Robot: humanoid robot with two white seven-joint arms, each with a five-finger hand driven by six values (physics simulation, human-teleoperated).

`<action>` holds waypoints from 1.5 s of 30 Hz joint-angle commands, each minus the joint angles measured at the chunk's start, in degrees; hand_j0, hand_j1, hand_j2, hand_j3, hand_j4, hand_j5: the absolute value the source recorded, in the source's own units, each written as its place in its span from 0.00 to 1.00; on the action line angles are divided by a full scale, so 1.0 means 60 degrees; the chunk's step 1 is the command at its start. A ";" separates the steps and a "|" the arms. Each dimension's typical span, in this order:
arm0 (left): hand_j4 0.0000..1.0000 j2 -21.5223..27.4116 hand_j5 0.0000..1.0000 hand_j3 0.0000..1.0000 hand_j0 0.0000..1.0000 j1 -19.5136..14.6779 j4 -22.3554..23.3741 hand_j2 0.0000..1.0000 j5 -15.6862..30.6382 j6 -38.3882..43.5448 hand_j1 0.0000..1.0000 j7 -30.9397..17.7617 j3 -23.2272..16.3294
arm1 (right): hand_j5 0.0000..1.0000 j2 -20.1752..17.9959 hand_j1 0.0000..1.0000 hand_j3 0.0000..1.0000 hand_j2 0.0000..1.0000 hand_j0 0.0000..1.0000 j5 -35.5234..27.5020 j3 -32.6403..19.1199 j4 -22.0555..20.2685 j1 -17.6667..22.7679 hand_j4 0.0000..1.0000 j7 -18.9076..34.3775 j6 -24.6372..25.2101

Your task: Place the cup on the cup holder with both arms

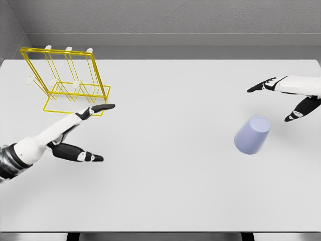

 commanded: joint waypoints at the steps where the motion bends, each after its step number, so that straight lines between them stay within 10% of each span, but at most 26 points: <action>1: 1.00 -0.0183 1.00 1.00 1.00 -0.0014 -0.0062 1.00 0.0088 0.0011 1.00 -0.0001 -0.0437 | 1.00 -0.0006 1.00 1.00 1.00 1.00 -0.0061 -0.0011 0.0006 0.0000 1.00 -0.0003 0.0024; 12: 1.00 -0.2512 1.00 1.00 1.00 -0.0762 0.0040 1.00 0.0117 0.2827 1.00 -0.0704 -0.0877 | 1.00 -0.0035 1.00 1.00 1.00 1.00 -0.0061 0.0062 -0.0009 0.0103 1.00 -0.0003 0.0024; 18: 1.00 -0.2512 1.00 1.00 1.00 -0.0922 0.0567 1.00 0.1582 0.3398 1.00 -0.0704 -0.1272 | 1.00 0.0038 1.00 1.00 1.00 1.00 0.0525 0.0253 -0.0052 0.0103 1.00 -0.0003 0.0053; 34: 1.00 -0.3699 1.00 1.00 1.00 -0.1435 0.3278 1.00 0.0498 0.1714 1.00 -0.0646 -0.1185 | 1.00 0.0433 1.00 1.00 1.00 1.00 0.0906 0.0561 -0.0082 0.0381 1.00 -0.0003 0.0053; 45: 1.00 -0.3743 1.00 1.00 1.00 -0.1435 0.3248 1.00 0.1068 0.1728 1.00 -0.0704 -0.1170 | 1.00 0.0155 1.00 1.00 1.00 1.00 0.0921 0.0561 -0.0902 0.0381 1.00 -0.0003 0.0024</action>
